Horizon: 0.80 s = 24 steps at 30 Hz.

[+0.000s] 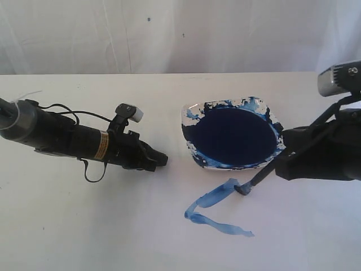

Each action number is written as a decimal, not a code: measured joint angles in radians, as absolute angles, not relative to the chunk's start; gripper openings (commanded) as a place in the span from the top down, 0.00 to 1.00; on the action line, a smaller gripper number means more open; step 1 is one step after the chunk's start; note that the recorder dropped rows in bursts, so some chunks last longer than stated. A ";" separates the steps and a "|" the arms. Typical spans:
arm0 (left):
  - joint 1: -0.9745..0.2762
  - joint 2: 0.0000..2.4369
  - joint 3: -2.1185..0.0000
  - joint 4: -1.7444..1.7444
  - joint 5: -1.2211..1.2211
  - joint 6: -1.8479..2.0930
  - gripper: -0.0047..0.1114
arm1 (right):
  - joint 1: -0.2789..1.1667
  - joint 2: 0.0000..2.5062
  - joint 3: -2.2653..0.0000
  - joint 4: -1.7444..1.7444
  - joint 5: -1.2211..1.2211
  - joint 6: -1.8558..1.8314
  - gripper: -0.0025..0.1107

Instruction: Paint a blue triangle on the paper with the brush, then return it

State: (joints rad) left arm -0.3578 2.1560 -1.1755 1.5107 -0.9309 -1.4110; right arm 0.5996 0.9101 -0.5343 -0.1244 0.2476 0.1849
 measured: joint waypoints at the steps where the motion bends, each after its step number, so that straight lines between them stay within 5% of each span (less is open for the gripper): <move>1: -0.358 2.156 -1.175 1.511 -0.931 -1.411 0.96 | 0.600 0.900 -0.534 -0.119 0.264 0.192 0.98; 24: -0.358 2.156 -1.175 1.511 -0.930 -1.411 0.96 | 0.600 0.780 -0.536 -0.020 0.483 0.192 0.98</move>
